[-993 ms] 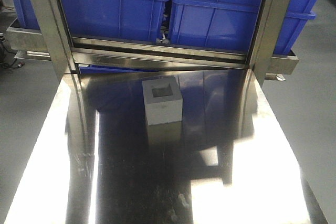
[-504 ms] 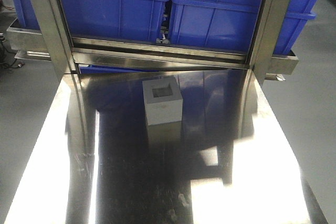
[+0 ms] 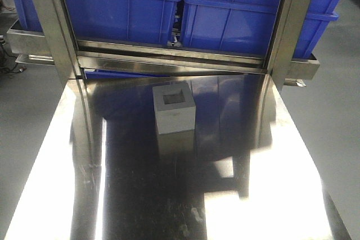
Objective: Sort gray base to blue bin
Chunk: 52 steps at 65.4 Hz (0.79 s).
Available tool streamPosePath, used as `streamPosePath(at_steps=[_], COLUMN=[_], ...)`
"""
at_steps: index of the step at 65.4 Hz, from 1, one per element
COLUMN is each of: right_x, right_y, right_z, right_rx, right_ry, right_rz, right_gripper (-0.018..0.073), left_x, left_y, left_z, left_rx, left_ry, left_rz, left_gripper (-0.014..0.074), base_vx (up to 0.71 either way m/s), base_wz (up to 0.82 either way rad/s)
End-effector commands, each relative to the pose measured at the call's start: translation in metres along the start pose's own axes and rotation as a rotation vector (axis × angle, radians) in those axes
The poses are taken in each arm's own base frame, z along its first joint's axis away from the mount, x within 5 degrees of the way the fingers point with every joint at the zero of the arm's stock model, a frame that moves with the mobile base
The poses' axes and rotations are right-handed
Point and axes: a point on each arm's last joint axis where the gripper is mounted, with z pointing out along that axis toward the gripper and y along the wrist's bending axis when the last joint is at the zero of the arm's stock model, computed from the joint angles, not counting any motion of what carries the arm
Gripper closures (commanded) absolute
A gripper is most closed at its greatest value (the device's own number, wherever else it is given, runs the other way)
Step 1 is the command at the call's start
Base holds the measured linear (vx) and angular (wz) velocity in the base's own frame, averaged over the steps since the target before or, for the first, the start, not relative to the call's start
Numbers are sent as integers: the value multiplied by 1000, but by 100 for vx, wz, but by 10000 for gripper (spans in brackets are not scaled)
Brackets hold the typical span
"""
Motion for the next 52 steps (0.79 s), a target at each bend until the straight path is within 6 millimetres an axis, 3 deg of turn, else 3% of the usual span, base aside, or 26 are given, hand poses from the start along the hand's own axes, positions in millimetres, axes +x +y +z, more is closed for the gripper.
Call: streamPosePath(at_steps=[1, 14, 25, 39, 52], right_x=[-7, -7, -7, -7, -7], right_y=[0, 0, 0, 0, 0], right_z=[0, 0, 0, 0, 0], right_rx=[1, 1, 1, 1, 1], right_ry=[-73, -73, -73, -73, -73], right_rz=[-17, -17, -17, -17, -17], right_gripper=[564, 564, 564, 564, 564], left_x=[-21, -30, -52, -82, -85], left_y=[-2, -10, -29, -73, -127], left_z=[-2, 27, 64, 117, 172], left_rx=[23, 90, 188, 309, 413], left_ry=[-147, -134, -97, -63, 22], left_rz=[-34, -19, 46, 72, 65], left_gripper=[-25, 1, 3, 3, 3], base_vx=[0, 0, 0, 0, 0], base_wz=[0, 0, 0, 0, 0])
